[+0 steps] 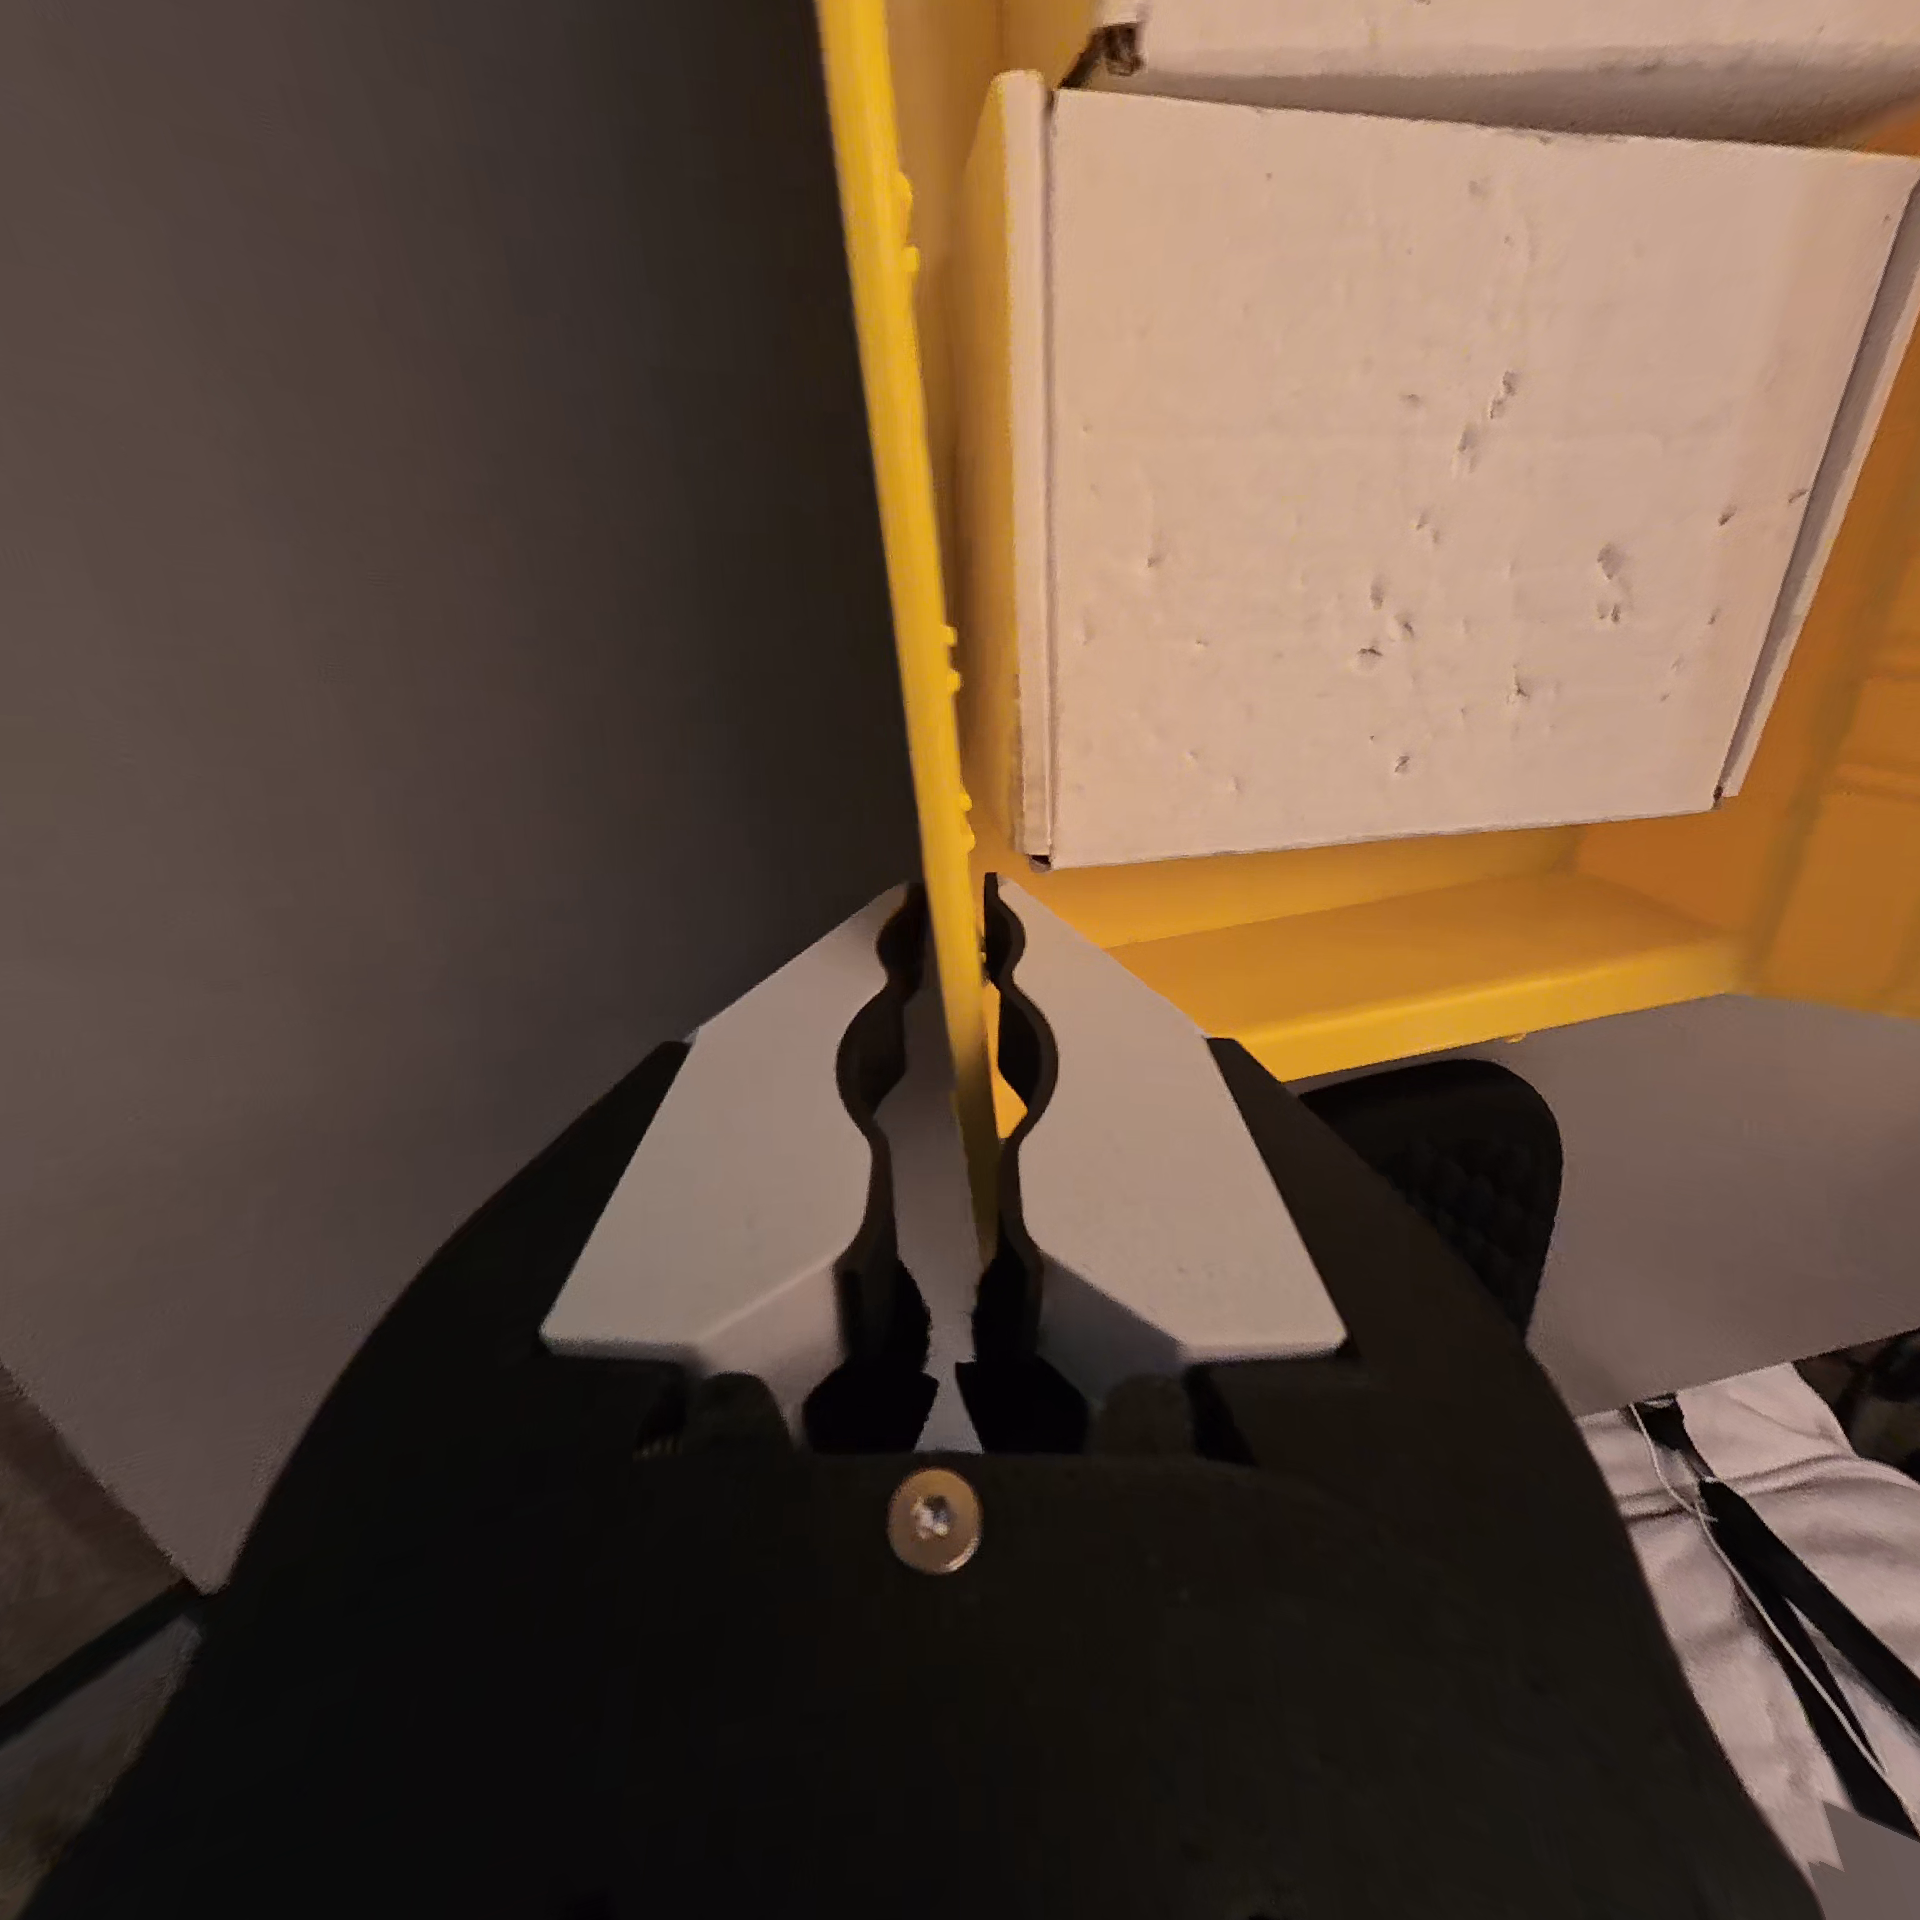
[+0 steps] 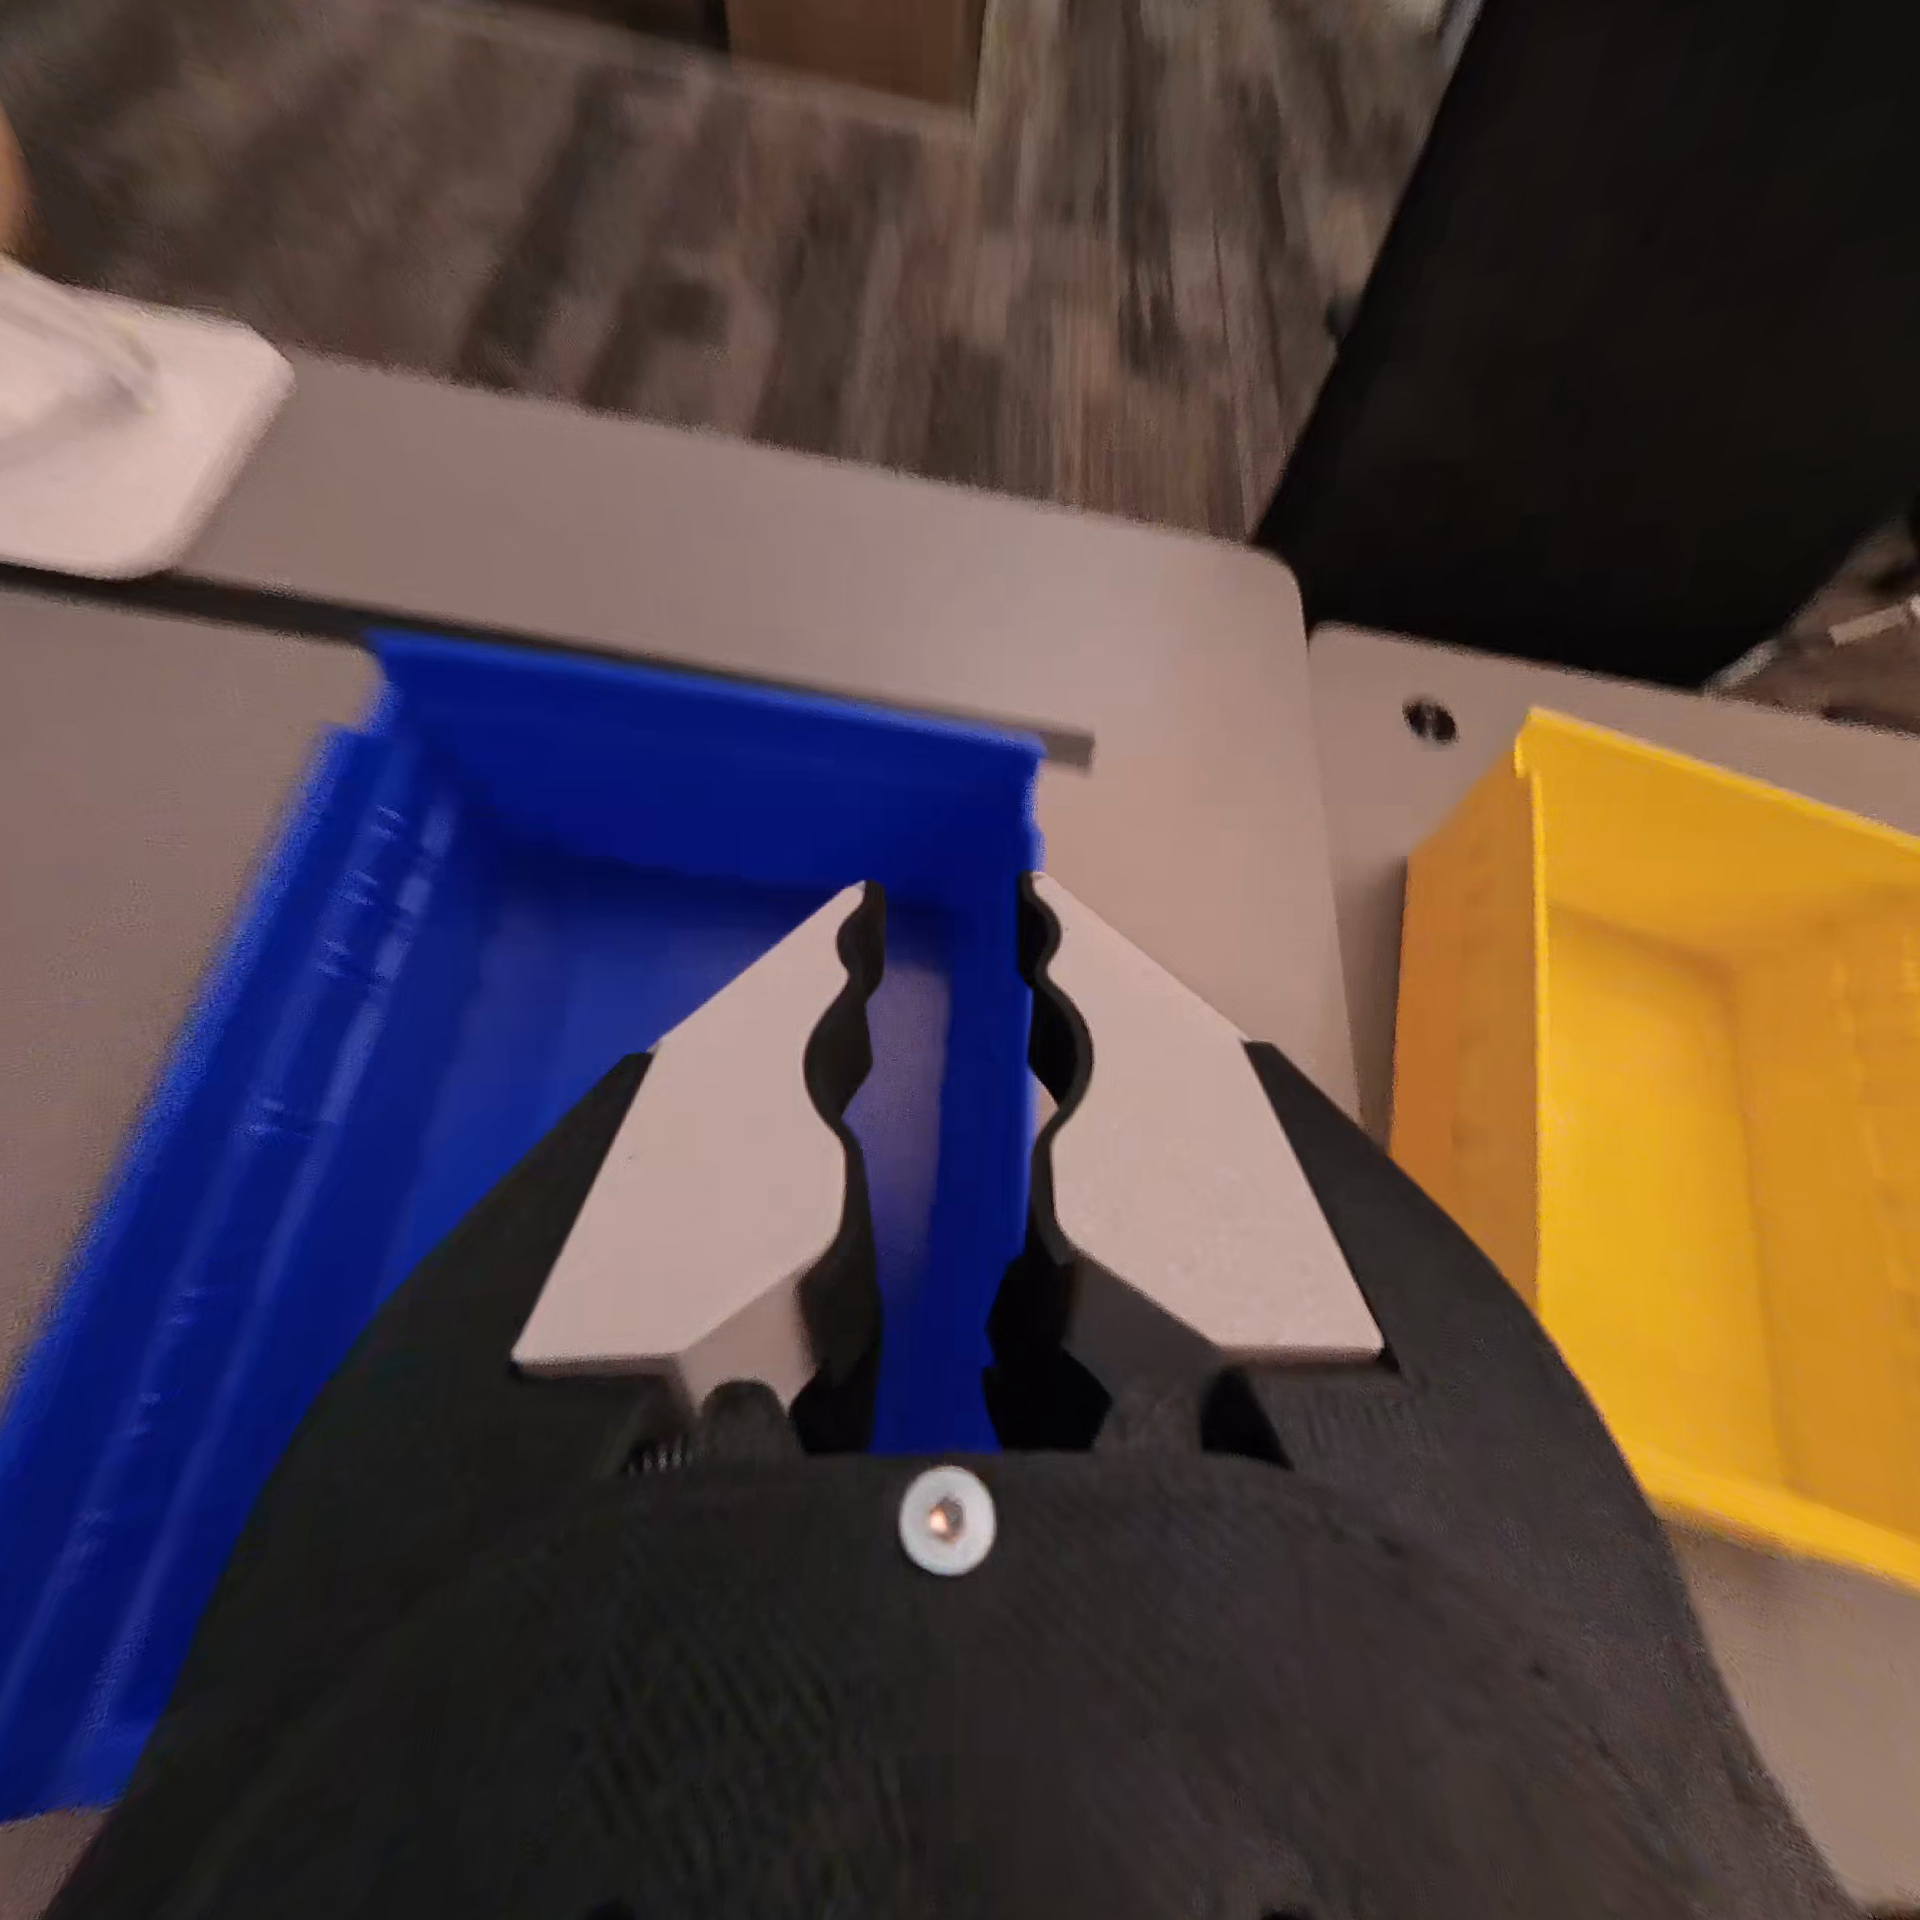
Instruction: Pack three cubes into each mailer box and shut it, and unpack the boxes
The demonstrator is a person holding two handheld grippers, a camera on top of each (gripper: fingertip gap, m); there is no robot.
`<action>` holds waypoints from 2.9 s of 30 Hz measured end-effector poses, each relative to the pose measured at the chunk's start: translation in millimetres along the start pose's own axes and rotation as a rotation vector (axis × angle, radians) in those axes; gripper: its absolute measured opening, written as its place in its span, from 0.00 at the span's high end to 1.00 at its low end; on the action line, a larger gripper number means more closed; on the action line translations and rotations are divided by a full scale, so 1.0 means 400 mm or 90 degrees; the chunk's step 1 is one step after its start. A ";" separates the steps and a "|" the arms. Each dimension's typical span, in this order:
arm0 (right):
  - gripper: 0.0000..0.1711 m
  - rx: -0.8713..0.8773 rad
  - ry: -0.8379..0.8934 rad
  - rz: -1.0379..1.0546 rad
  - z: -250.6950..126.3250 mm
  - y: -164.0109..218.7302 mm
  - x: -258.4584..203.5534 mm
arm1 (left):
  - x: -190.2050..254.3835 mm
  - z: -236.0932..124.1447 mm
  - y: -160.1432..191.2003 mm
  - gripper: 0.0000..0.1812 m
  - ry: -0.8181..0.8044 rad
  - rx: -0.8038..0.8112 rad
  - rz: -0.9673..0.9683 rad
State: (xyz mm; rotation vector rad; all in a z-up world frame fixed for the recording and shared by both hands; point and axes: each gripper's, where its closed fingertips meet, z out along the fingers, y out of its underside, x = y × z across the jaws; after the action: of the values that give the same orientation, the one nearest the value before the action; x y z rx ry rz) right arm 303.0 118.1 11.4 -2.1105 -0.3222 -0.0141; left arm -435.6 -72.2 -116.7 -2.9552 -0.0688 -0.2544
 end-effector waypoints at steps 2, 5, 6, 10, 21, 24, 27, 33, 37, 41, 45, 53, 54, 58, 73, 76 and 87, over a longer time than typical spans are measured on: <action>0.85 0.073 -0.050 0.012 -0.040 -0.068 -0.052 | -0.014 -0.003 -0.004 0.89 -0.020 0.004 -0.010; 0.85 0.160 -0.126 0.019 -0.096 -0.157 -0.143 | -0.009 -0.004 -0.023 0.96 -0.017 0.024 -0.005; 0.85 0.182 -0.145 0.014 -0.113 -0.184 -0.173 | -0.008 -0.004 -0.028 0.98 -0.015 0.028 -0.010; 0.85 0.272 -0.208 -0.021 -0.179 -0.284 -0.292 | -0.023 -0.006 -0.036 0.97 -0.011 0.045 -0.045; 0.83 0.365 -0.311 -0.085 -0.168 -0.355 -0.452 | -0.060 -0.020 0.001 0.98 -0.067 0.019 -0.080; 0.76 0.354 -0.326 -0.105 -0.142 -0.345 -0.474 | -0.067 -0.032 0.007 0.95 -0.105 0.010 -0.056; 0.59 0.364 -0.375 -0.123 -0.143 -0.338 -0.520 | -0.089 -0.093 0.005 0.84 -0.151 0.057 -0.042; 0.51 0.399 -0.424 -0.114 -0.179 -0.350 -0.559 | 0.060 -0.339 -0.138 0.71 -0.086 0.458 0.210; 0.51 0.426 -0.437 -0.081 -0.195 -0.359 -0.548 | 0.257 -0.385 -0.146 0.57 0.035 0.646 0.465; 0.51 0.414 -0.468 -0.050 -0.195 -0.354 -0.552 | 0.323 -0.234 -0.108 0.44 0.084 0.480 0.596; 0.51 0.398 -0.487 -0.049 -0.191 -0.346 -0.570 | 0.300 -0.077 -0.074 0.32 0.059 0.267 0.618; 0.51 0.366 -0.485 -0.086 -0.168 -0.325 -0.599 | 0.261 0.022 -0.097 0.31 -0.002 0.198 0.627; 0.51 0.364 -0.488 -0.085 -0.167 -0.324 -0.600 | 0.258 0.030 -0.097 0.31 0.000 0.192 0.623; 0.52 0.354 -0.497 -0.081 -0.159 -0.319 -0.603 | 0.222 0.062 -0.094 0.29 -0.020 0.152 0.601; 0.53 0.337 -0.494 -0.105 -0.147 -0.307 -0.626 | 0.209 0.059 -0.078 0.29 -0.095 0.103 0.621; 0.53 0.331 -0.498 -0.107 -0.142 -0.304 -0.632 | 0.213 0.057 -0.089 0.28 -0.074 0.137 0.646; 0.53 0.288 -0.495 -0.137 -0.099 -0.274 -0.666 | 0.193 0.119 -0.079 0.22 -0.053 0.049 0.676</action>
State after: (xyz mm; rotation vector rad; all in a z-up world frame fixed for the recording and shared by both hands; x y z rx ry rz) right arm 25.0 80.3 87.2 -1.5452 -0.9156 0.7003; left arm -353.6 -30.4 -144.3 -2.4824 1.3634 0.0315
